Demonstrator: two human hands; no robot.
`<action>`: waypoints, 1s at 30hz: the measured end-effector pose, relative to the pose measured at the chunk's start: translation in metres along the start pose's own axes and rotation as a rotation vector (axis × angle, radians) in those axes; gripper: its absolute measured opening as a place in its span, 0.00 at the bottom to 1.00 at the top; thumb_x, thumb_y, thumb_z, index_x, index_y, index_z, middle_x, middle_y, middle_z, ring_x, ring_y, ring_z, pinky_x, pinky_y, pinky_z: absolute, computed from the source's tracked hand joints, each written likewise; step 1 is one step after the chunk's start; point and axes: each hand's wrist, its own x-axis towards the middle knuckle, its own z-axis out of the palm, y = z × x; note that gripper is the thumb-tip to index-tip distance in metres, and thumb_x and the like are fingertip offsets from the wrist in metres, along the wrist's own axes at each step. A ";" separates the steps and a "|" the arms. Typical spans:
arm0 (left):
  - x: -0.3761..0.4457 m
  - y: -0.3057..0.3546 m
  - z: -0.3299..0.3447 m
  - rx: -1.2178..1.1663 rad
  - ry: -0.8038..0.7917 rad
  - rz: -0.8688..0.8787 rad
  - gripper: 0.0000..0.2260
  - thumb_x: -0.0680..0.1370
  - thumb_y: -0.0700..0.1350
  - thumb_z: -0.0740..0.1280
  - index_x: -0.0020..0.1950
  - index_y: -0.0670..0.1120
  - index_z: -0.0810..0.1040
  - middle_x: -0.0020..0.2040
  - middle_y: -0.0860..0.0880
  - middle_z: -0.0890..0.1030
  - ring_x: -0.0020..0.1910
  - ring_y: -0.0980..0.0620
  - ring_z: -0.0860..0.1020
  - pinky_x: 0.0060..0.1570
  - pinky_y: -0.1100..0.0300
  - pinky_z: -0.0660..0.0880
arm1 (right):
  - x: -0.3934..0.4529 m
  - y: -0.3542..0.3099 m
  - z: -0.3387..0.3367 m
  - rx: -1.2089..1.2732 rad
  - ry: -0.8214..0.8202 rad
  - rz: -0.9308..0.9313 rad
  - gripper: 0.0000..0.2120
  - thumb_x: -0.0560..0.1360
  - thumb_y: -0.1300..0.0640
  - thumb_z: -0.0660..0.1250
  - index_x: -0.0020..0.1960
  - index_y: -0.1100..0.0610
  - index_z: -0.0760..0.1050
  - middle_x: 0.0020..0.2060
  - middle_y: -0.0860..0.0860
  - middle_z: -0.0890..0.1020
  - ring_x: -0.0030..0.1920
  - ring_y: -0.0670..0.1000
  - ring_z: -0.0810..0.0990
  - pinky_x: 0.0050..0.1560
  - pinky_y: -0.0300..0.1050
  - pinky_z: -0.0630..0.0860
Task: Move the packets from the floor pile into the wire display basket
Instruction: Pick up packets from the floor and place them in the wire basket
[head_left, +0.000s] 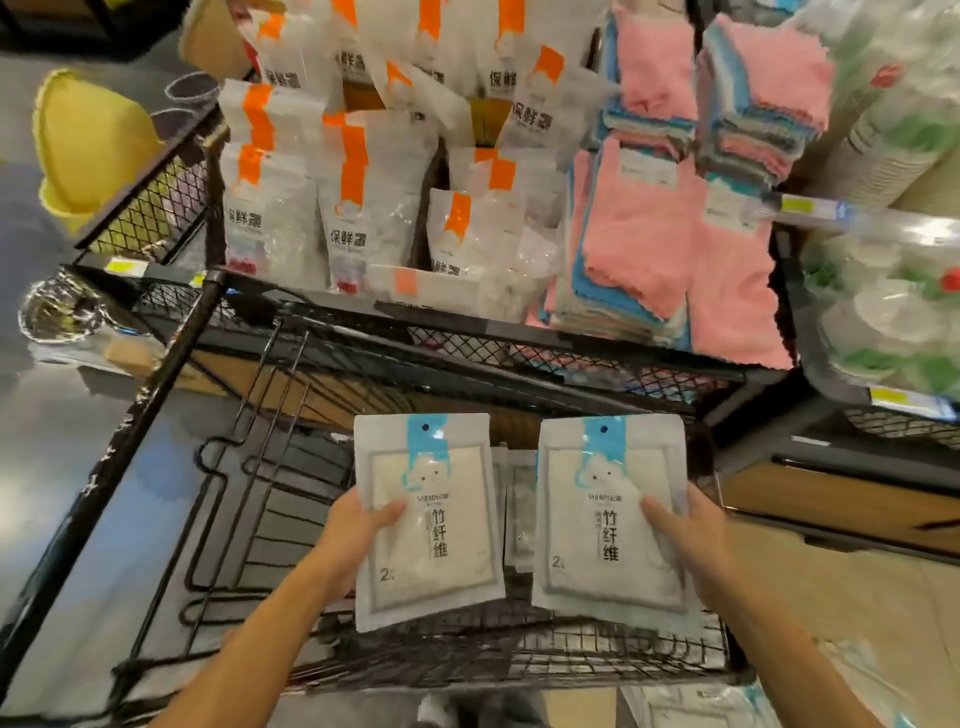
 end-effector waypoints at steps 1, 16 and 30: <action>0.013 -0.005 0.004 0.002 0.016 -0.022 0.10 0.80 0.36 0.68 0.60 0.44 0.80 0.53 0.43 0.87 0.50 0.43 0.86 0.48 0.45 0.83 | 0.010 0.007 0.003 -0.015 -0.011 0.020 0.08 0.80 0.62 0.68 0.59 0.54 0.76 0.51 0.57 0.86 0.49 0.59 0.87 0.48 0.63 0.85; 0.251 -0.132 0.032 0.161 0.044 -0.241 0.11 0.77 0.36 0.73 0.59 0.43 0.79 0.54 0.44 0.85 0.47 0.47 0.84 0.45 0.51 0.80 | 0.169 0.149 0.080 -0.083 0.072 0.210 0.05 0.81 0.64 0.67 0.55 0.57 0.78 0.49 0.58 0.86 0.46 0.59 0.87 0.37 0.49 0.85; 0.316 -0.211 0.046 0.513 0.147 0.118 0.40 0.76 0.60 0.67 0.81 0.48 0.54 0.74 0.42 0.70 0.66 0.47 0.73 0.63 0.50 0.73 | 0.229 0.236 0.129 -0.509 0.231 0.001 0.22 0.75 0.54 0.76 0.61 0.57 0.68 0.53 0.51 0.80 0.55 0.60 0.83 0.52 0.60 0.82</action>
